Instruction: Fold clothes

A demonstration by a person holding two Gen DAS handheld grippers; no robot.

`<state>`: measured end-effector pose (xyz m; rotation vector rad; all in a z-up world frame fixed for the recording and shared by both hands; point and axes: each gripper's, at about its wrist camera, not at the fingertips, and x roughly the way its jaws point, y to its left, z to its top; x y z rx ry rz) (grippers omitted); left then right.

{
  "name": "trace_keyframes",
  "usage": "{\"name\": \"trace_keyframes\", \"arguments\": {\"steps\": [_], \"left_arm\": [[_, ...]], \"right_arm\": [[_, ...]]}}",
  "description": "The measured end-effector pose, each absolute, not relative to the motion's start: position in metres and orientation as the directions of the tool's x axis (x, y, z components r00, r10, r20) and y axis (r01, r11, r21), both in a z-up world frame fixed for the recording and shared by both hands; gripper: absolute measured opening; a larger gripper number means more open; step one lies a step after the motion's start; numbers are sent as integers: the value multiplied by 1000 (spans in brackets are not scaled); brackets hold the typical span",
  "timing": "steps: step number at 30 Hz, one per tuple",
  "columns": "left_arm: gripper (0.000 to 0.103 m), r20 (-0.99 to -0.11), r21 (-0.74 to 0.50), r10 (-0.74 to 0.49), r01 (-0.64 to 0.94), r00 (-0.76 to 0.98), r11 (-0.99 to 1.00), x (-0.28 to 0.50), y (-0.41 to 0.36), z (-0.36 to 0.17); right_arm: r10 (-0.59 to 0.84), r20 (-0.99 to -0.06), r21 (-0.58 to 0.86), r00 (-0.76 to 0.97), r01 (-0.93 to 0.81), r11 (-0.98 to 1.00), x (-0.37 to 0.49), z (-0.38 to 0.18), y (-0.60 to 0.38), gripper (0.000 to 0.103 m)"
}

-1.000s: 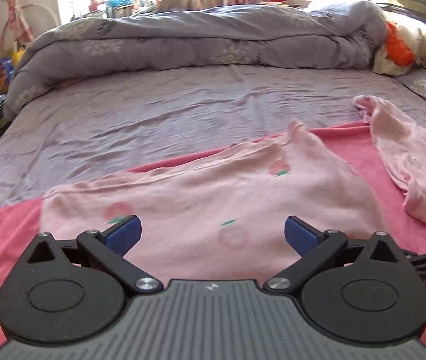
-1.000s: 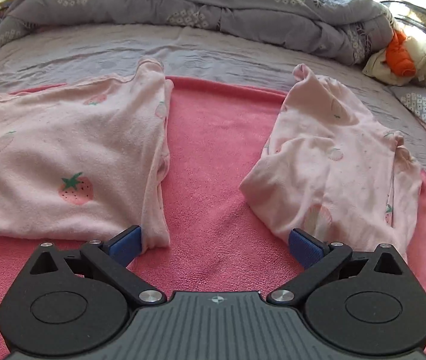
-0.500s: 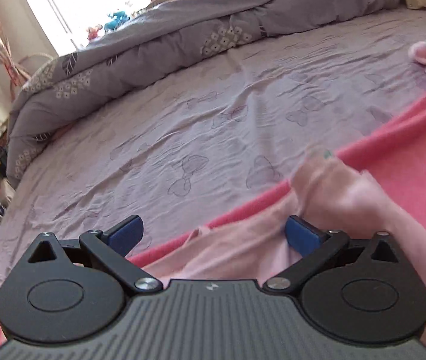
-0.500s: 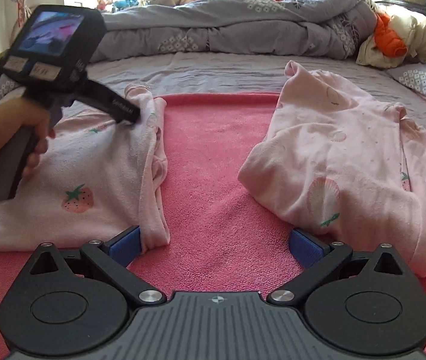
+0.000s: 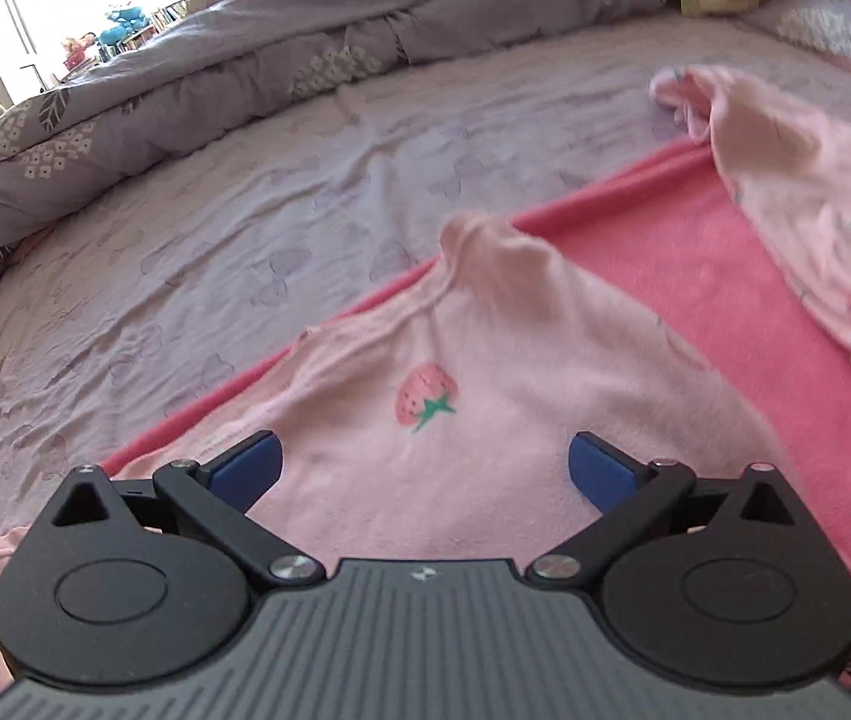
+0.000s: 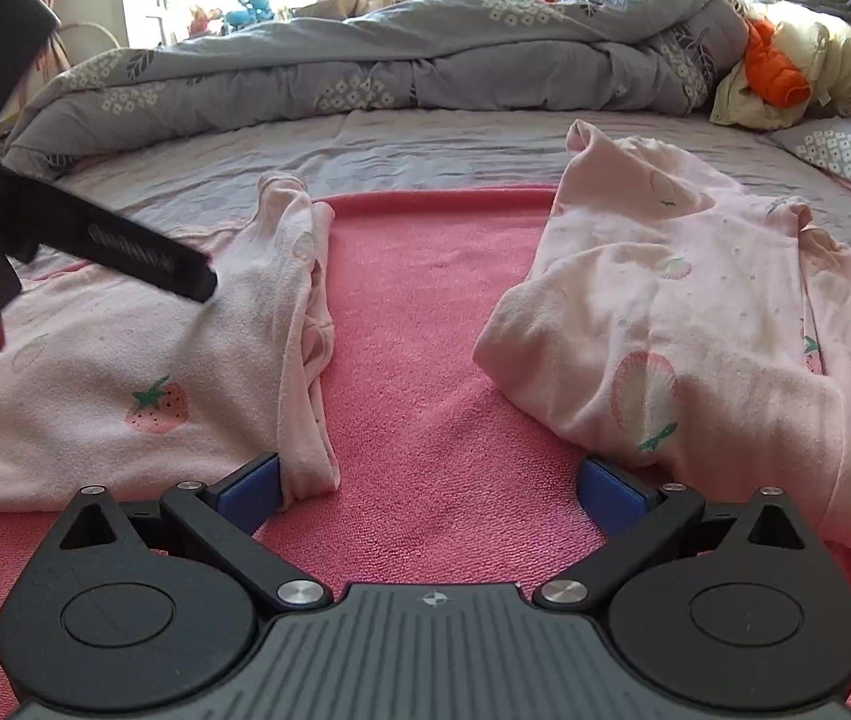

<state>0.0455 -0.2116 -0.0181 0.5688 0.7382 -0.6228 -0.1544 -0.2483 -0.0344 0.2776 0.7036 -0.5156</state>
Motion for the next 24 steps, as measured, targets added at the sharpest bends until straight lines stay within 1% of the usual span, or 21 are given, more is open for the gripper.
{"name": "trace_keyframes", "arguments": {"steps": [1, 3, 6, 9, 12, 16, 18, 20, 22, 24], "left_arm": [[103, -742, 231, -320, 673, 589, 703, 53, -217, -22], [103, -739, 210, -300, 629, 604, 749, 78, -230, -28], [103, -756, 168, -269, 574, 597, 802, 118, -252, -31], [103, -775, 168, -242, 560, 583, 811, 130, -262, -22], [103, -756, 168, -255, 555, 603, 815, 112, -244, -1], [103, -724, 159, -263, 526, 637, 836, 60, -197, 19], [103, -717, 195, -246, 526, 653, 828, 35, -181, 18], [103, -705, 266, -222, 542, 673, 797, 14, -177, 9], [103, -708, 312, -201, 555, 677, 771, 8, -181, -3], [103, -725, 316, -180, 553, 665, 771, 16, -192, -14]], "right_arm": [[-354, -676, 74, 646, 538, 840, -155, -34, -248, 103], [-352, -675, 81, 649, 539, 839, -155, -34, -249, 103], [-350, -674, 87, 651, 540, 837, -156, -34, -249, 103], [-350, -674, 87, 650, 541, 837, -156, -34, -249, 103], [-351, -675, 85, 649, 541, 836, -156, -34, -248, 103], [-352, -675, 85, 648, 543, 836, -156, -34, -248, 103], [-352, -675, 85, 648, 543, 835, -156, -34, -248, 103], [-352, -675, 85, 648, 543, 835, -156, -35, -248, 103], [-352, -675, 85, 648, 543, 835, -156, -35, -248, 103], [-352, -675, 85, 648, 543, 835, -155, -35, -249, 103]]}}
